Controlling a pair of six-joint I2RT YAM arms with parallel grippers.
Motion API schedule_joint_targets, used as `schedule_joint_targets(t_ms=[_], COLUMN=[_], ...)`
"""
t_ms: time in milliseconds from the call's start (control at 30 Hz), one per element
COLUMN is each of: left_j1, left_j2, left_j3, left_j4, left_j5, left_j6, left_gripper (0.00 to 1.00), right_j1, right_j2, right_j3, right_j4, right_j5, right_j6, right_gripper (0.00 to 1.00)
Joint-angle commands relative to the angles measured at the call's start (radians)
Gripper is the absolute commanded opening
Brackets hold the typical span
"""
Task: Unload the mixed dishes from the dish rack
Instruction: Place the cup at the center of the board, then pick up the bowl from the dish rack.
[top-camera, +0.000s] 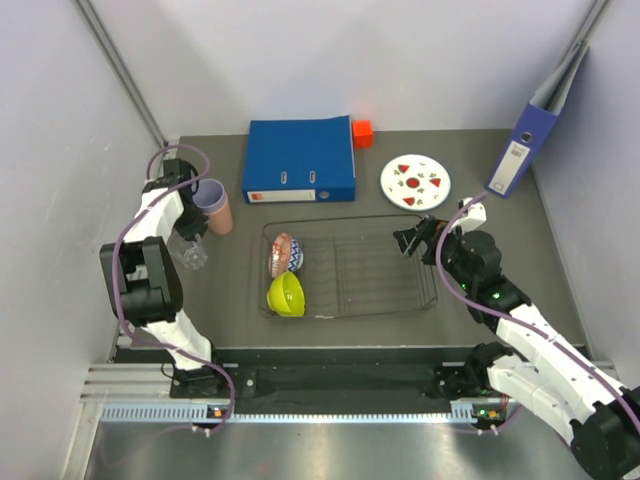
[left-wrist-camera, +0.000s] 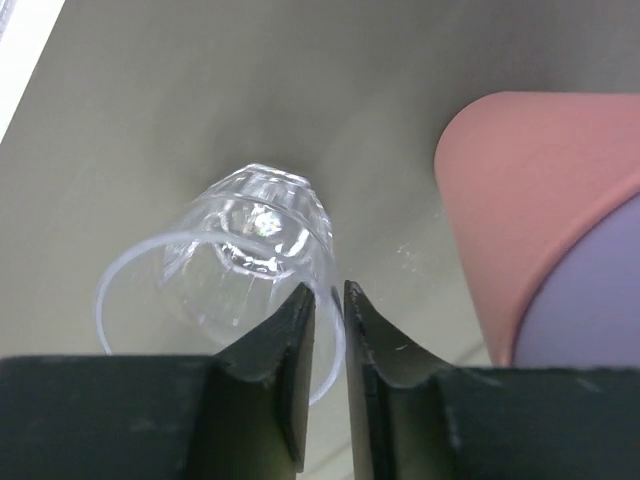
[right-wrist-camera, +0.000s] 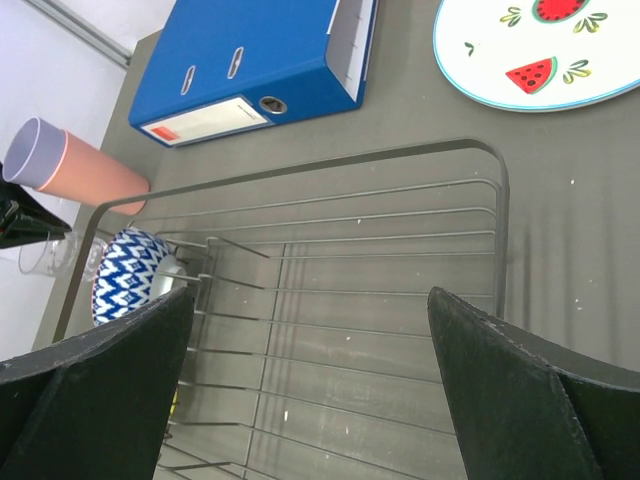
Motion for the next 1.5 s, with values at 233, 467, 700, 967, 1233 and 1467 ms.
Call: schedule_joint_targets(t_ms=[233,467,700,967,1233,1467], left_j1=[0.006,-0.046,-0.380,-0.716,-0.915,-0.916], left_j2=[-0.143,-0.402,-0.635,-0.677,-0.495,-0.355], left_j3=[0.052,-0.034,-0.098,-0.215,-0.296,-0.213], left_j4=[-0.048,-0.046,-0.090,0.076,0.334,0.314], left_j5=[-0.028,-0.080,-0.280,-0.179,-0.260,-0.263], left_j6=[-0.007,-0.025,-0.062,-0.189,-0.246,-0.197], left_gripper=[0.51,0.82,0.99,0.99,0.99,0.98], right_j1=[0.007,0.007,0.009,0.022,0.046,0.064], right_j2=[-0.001,0.006,0.009,0.052,0.055,0.061], right_j3=[-0.003,0.000,-0.008,0.041,0.075,0.083], right_j4=[0.051,0.048,0.046,0.010,-0.029,-0.064], right_j5=[0.001,-0.010,-0.013,0.004,0.062,0.088], right_j6=[-0.013,-0.015,-0.010,-0.022,-0.027,-0.028], right_gripper=[1.00,0.99,1.00,1.00,1.00,1.00])
